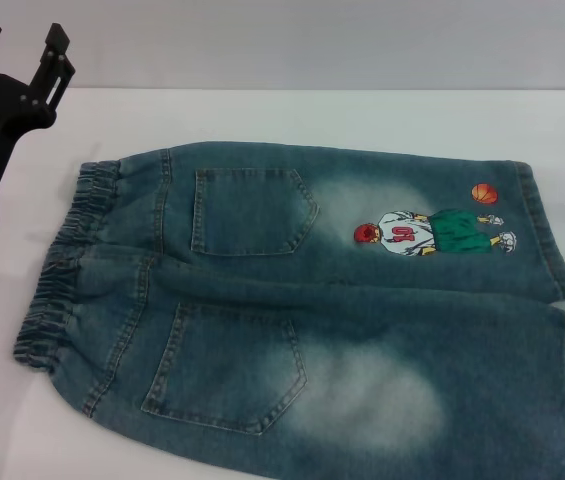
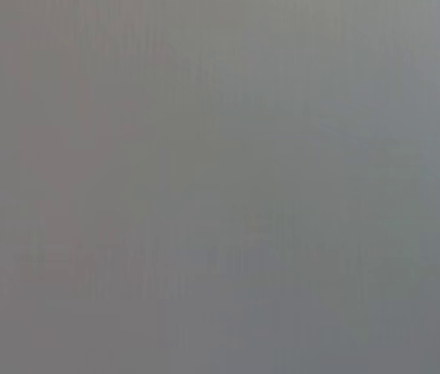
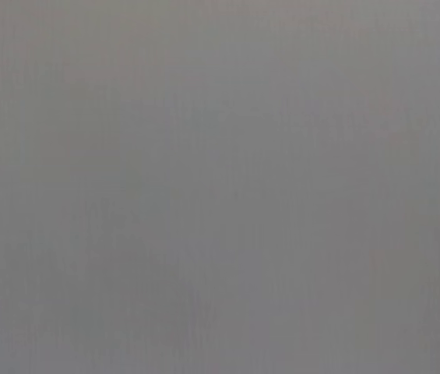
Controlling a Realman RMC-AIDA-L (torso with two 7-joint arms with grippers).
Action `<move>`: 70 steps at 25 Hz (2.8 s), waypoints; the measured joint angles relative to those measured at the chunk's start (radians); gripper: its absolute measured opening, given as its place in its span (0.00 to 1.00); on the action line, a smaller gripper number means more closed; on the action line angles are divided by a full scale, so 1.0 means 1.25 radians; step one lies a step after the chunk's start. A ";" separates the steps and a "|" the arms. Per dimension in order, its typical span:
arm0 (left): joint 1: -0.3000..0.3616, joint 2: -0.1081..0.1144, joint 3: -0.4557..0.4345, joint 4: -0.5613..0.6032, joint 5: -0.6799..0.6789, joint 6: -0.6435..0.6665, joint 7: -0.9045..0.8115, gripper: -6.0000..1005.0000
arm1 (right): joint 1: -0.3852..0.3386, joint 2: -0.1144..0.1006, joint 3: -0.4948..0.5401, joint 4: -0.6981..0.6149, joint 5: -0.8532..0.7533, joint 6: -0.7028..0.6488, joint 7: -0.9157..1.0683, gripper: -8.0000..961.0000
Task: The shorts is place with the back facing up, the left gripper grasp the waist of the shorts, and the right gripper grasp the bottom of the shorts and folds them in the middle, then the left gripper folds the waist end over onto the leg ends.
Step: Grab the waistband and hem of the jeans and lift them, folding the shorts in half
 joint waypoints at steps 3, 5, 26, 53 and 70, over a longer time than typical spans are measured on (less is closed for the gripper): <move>-0.001 -0.001 0.000 0.000 0.000 -0.002 0.000 0.74 | -0.005 0.001 0.000 0.002 0.000 -0.001 0.001 0.54; -0.003 -0.003 0.000 0.000 0.000 -0.005 0.000 0.74 | -0.009 0.002 0.001 0.004 0.000 -0.002 0.001 0.54; -0.018 0.023 0.030 0.039 0.063 0.001 -0.118 0.73 | -0.044 0.001 -0.016 0.008 -0.013 -0.102 0.097 0.54; -0.027 0.142 -0.712 0.603 1.750 0.204 -1.324 0.70 | -0.071 -0.008 0.002 -0.121 -0.230 -0.133 0.308 0.54; 0.075 0.021 -0.842 0.723 2.069 0.196 -1.391 0.69 | -0.019 -0.007 0.002 -0.154 -0.233 -0.099 0.254 0.54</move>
